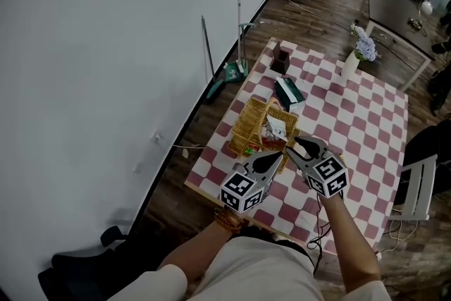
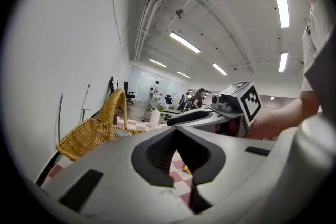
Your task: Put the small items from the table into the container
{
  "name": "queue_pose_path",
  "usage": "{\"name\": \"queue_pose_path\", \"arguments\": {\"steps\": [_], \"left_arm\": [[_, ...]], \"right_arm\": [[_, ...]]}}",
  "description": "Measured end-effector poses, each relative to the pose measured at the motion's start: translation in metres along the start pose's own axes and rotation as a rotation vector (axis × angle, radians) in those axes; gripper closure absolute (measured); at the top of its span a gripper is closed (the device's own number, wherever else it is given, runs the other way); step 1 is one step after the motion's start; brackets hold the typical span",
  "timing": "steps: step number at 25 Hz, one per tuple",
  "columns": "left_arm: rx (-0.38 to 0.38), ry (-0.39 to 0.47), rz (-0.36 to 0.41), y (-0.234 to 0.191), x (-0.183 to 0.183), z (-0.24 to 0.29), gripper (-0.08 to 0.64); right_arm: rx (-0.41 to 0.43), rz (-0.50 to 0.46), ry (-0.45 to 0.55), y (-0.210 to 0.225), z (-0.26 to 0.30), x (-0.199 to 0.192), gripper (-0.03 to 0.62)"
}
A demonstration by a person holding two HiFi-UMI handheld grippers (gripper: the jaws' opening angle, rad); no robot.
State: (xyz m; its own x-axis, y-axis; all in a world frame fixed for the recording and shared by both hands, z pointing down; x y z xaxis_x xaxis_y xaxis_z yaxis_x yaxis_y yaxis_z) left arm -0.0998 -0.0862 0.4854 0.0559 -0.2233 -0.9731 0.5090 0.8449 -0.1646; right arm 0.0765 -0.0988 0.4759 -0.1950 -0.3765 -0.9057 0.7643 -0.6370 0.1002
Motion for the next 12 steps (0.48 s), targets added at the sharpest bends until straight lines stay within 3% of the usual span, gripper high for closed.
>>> {"name": "queue_pose_path", "arguments": {"steps": [12], "left_arm": [[-0.191, 0.116, 0.073, 0.065, 0.047, -0.001, 0.540]], "right_arm": [[-0.163, 0.085, 0.247, -0.034, -0.112, -0.002, 0.488]]}}
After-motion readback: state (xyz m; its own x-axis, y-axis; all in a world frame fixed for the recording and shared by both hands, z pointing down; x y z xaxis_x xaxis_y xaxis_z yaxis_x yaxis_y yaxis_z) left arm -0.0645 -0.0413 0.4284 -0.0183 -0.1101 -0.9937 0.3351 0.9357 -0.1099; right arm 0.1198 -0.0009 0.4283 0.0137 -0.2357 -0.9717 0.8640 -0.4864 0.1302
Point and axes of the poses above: the fingertips, and each gripper's own axes: z forward along the fingers, y to its right, x out of its top, the point moved 10 cm from there along -z, backward along the fingers, and after that the axes turned 4 degrees about z, right-handed, at the moved point
